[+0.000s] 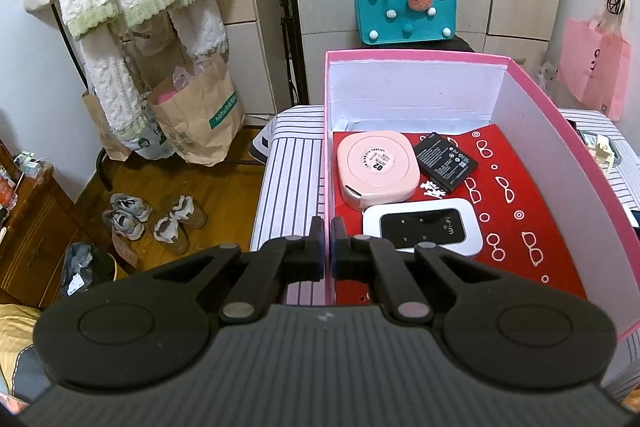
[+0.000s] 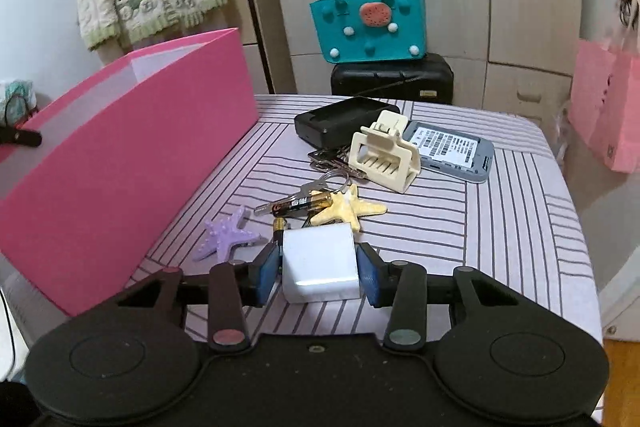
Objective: Organize rigid objects
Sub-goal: 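Return the right gripper to the table and grasp the white charger, then carry the white charger cube into the pink box and release it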
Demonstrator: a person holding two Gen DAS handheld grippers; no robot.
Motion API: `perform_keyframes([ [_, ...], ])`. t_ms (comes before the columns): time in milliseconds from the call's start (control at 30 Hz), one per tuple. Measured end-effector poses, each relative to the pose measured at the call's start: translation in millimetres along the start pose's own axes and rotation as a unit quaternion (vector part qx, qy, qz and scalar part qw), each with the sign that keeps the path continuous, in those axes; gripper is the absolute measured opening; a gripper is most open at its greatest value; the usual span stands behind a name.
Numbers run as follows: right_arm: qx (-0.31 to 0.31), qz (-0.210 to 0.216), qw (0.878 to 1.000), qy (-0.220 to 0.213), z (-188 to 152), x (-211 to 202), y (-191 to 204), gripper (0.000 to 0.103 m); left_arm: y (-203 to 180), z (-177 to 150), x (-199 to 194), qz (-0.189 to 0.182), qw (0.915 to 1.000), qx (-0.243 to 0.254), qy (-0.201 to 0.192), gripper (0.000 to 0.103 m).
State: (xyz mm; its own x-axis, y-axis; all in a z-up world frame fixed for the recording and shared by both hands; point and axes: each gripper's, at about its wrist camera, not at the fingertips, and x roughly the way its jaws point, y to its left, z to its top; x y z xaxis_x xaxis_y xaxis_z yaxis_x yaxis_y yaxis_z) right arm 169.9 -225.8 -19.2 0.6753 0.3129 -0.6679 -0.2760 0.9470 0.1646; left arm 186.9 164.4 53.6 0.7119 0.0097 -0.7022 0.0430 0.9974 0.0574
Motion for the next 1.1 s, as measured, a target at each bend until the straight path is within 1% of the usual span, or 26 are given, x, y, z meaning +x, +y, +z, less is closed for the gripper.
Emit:
perform_keyframes([
  [167, 0.017, -0.003, 1.000, -0.003, 2, -1, -3, 0.046, 1, 1, 0, -0.007, 0.9999, -0.010, -0.002, 0.002],
  [367, 0.020, -0.008, 1.000, -0.023, 13, -20, -1, 0.046, 4, 1, 0, -0.014, 0.9999, -0.007, -0.004, 0.002],
  [533, 0.008, 0.021, 0.999, -0.047, 39, -36, 14, 0.046, 5, 0, 1, -0.020, 0.9998, -0.003, -0.005, 0.003],
  [600, -0.004, 0.045, 0.997, -0.057, 54, -42, 25, 0.046, 5, 0, 1, -0.022, 0.9997, -0.001, -0.005, 0.003],
  [733, -0.052, 0.102, 0.991, -0.071, 87, -51, 57, 0.046, 6, 0, 2, -0.026, 0.9997, 0.003, -0.004, 0.003],
  [833, -0.095, 0.139, 0.983, -0.069, 102, -47, 85, 0.046, 6, -1, 2, -0.029, 0.9996, 0.003, -0.007, 0.003],
  [900, -0.133, 0.145, 0.978, -0.063, 107, -36, 106, 0.046, 7, -1, 2, -0.031, 0.9995, 0.001, -0.007, 0.003],
  [1000, -0.171, 0.158, 0.972, -0.033, 112, -14, 130, 0.046, 7, -1, 2, -0.034, 0.9994, 0.000, -0.008, 0.004],
  [1100, -0.224, 0.135, 0.965, -0.007, 115, 8, 151, 0.046, 7, -1, 2, -0.035, 0.9994, 0.003, -0.007, 0.004],
])
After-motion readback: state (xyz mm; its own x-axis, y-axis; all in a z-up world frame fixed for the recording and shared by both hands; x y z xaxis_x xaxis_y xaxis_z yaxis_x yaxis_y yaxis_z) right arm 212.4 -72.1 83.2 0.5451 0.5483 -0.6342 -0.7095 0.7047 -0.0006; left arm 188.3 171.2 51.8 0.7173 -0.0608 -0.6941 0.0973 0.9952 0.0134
